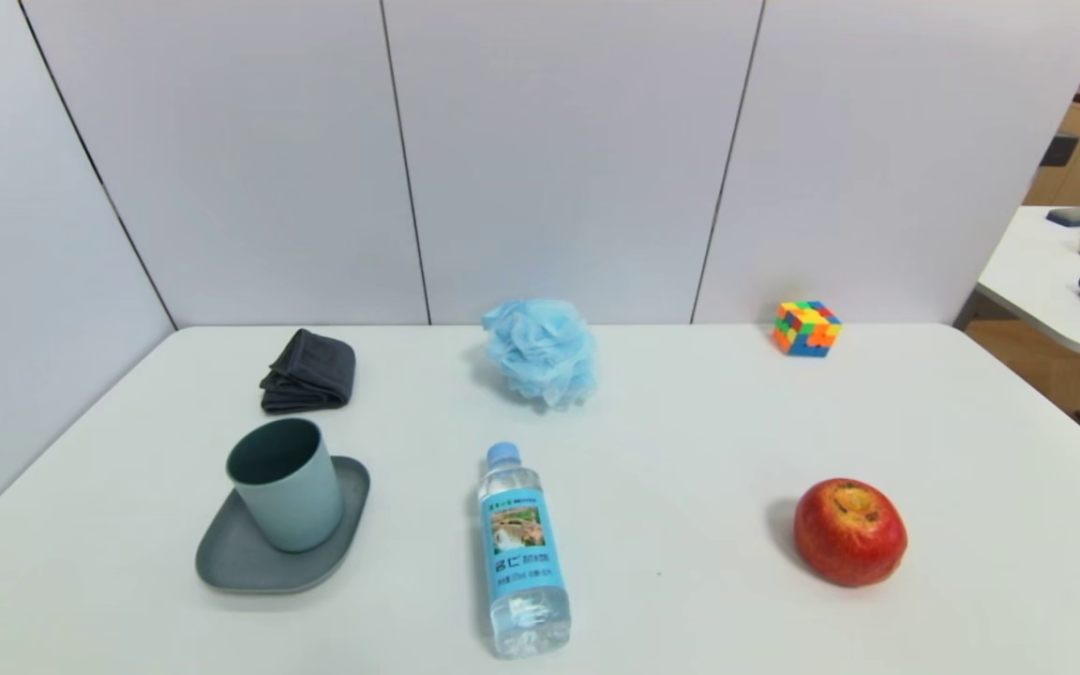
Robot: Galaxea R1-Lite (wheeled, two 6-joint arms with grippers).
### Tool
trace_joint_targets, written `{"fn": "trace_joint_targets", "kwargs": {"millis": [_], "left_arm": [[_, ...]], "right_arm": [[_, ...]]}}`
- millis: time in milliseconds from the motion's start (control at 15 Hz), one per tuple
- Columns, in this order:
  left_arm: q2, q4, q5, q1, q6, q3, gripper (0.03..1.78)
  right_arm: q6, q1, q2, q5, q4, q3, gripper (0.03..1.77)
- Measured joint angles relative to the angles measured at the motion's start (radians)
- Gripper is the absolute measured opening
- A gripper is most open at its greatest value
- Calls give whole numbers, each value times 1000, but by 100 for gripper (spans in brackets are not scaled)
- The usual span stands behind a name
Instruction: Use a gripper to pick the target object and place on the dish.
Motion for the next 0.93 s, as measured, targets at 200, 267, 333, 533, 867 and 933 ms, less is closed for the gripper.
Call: {"fn": "trace_joint_targets", "kwargs": {"millis": [200, 267, 333, 533, 867, 933], "left_arm": [[0, -2, 1, 0, -24, 0, 169], [0, -3, 1, 0, -25, 0, 169], [0, -2, 1, 0, -25, 0, 169], [0, -3, 1, 0, -25, 0, 169], [0, -3, 1, 0, -24, 0, 169], [0, -3, 1, 0, -25, 0, 169]], "right_arm": [[0, 0, 0, 0, 0, 0, 171], [0, 0, 0, 0, 0, 0, 171], [0, 0, 0, 0, 0, 0, 171], [1, 0, 0, -3, -1, 0, 171], [4, 0, 0, -1, -1, 0, 171], [5, 0, 0, -1, -1, 0, 171]]}}
